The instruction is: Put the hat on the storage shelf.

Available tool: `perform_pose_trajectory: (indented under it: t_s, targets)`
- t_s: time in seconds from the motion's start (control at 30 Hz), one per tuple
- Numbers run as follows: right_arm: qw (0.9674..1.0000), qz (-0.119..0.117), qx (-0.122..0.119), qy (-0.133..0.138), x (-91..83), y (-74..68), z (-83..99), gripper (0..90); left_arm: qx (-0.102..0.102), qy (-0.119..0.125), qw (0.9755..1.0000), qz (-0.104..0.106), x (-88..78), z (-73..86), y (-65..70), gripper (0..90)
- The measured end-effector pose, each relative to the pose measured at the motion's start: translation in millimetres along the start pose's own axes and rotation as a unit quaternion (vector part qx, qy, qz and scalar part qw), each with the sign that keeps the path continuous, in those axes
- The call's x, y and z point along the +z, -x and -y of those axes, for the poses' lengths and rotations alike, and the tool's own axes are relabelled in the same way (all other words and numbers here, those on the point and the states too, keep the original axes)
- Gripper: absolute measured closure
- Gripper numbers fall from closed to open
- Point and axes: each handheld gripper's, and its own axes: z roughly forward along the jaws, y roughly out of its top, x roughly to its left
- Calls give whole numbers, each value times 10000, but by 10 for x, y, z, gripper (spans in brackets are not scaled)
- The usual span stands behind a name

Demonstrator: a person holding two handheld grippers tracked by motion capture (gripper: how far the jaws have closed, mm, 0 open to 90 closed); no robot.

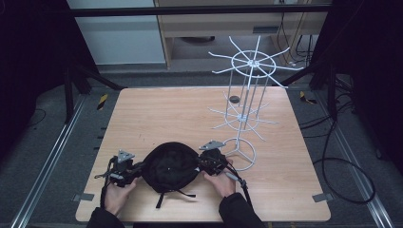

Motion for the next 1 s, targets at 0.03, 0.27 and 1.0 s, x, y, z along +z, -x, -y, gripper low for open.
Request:
perform_pose_trajectory:
  t_s: [0.03, 0.27, 1.0]
  targets:
    - [10000, -16, 0, -53, 7, -3, -2, 752, -5, -6, 10000, 9, 1, 0, -1, 806]
    - [9998, -41, -119, 137, -84, -40, -54, 820, -36, 16, 9999, 100, 2, 5, -8, 811]
    - [9770, -619, -991, 1786, -680, -339, -378, 826, -220, 479, 9979, 371, 265, -209, 86, 803]
